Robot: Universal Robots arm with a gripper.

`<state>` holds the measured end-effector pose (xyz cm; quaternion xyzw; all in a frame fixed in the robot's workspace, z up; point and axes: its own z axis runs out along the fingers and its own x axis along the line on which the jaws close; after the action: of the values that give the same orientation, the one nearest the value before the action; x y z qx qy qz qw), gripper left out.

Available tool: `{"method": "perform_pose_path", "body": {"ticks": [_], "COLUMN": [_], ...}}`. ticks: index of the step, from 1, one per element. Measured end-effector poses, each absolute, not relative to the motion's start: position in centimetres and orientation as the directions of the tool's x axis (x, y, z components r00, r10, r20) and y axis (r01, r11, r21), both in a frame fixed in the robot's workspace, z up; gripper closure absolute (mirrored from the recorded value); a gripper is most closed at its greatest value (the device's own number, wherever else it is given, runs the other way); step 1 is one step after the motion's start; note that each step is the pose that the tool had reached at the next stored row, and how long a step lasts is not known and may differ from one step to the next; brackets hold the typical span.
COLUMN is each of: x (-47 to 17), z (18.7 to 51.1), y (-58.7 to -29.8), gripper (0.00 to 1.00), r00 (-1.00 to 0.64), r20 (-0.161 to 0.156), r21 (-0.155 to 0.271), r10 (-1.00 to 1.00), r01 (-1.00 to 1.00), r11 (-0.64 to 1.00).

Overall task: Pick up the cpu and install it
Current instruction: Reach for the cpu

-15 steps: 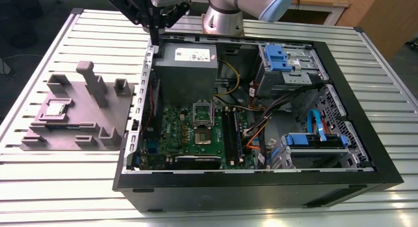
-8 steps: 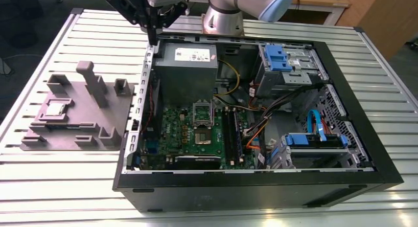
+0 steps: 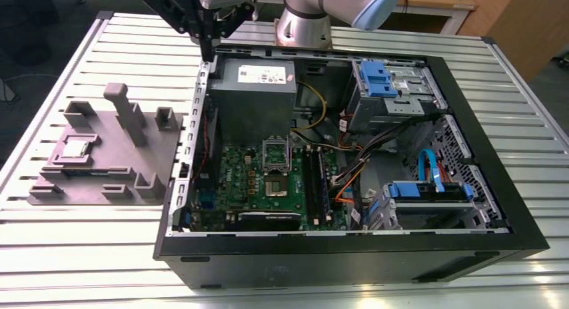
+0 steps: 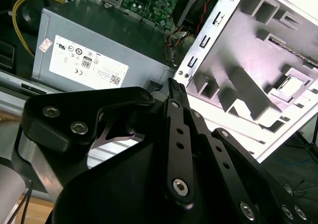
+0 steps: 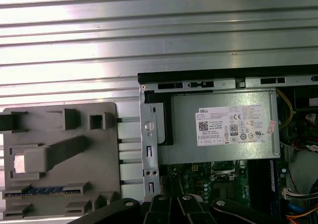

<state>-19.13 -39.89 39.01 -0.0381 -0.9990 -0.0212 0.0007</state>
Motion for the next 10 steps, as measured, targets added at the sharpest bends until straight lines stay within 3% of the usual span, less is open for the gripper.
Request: {"method": "perform_pose_path", "body": {"ticks": [10], "x": [-19.28], "z": [38.96], "y": [-39.89], "gripper": [0.9], "r00": [-0.997], "r20": [0.003], "r21": [0.042], "r10": [0.076], "r01": [0.076], "r11": [0.996]}}
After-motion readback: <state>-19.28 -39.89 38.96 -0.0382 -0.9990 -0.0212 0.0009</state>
